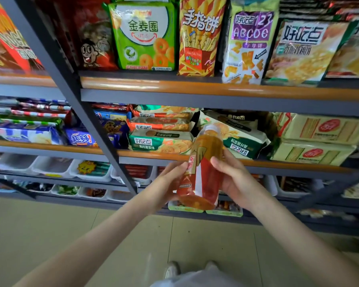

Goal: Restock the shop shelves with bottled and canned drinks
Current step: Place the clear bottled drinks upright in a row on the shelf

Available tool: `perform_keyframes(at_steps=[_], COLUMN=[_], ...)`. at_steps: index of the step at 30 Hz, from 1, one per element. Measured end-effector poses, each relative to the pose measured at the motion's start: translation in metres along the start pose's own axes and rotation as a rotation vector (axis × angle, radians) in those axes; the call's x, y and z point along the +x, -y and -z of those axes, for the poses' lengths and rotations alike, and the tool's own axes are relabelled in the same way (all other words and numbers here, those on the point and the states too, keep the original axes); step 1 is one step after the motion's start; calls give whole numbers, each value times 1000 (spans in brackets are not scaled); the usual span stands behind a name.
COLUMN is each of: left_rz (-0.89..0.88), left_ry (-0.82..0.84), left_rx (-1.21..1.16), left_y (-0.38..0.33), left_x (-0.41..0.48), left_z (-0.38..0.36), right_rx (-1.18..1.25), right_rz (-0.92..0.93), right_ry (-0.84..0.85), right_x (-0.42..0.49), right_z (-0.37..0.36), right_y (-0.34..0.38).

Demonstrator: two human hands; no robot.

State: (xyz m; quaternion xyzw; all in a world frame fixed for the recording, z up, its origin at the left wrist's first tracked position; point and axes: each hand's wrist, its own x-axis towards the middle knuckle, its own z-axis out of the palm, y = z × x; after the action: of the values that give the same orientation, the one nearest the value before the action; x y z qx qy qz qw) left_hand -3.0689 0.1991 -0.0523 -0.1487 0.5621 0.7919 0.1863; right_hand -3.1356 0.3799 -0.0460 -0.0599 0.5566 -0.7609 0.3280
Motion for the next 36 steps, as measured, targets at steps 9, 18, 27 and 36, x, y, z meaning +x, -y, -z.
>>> perform_keyframes(at_steps=[9, 18, 27, 36], left_rz=[68, -185, -611, -1113], left_ry=[79, -246, -402, -449], left_rx=[187, 949, 1246, 1502], left_y=[-5, 0, -5, -9], left_x=[-1, 2, 8, 17], left_z=[-10, -23, -6, 29], right_rx=[-193, -415, -716, -1092], right_rz=[-10, -79, 466, 875], right_ry=[91, -80, 4, 162], right_x=[-2, 4, 0, -5], right_z=[1, -5, -4, 14], right_y=[15, 5, 0, -5])
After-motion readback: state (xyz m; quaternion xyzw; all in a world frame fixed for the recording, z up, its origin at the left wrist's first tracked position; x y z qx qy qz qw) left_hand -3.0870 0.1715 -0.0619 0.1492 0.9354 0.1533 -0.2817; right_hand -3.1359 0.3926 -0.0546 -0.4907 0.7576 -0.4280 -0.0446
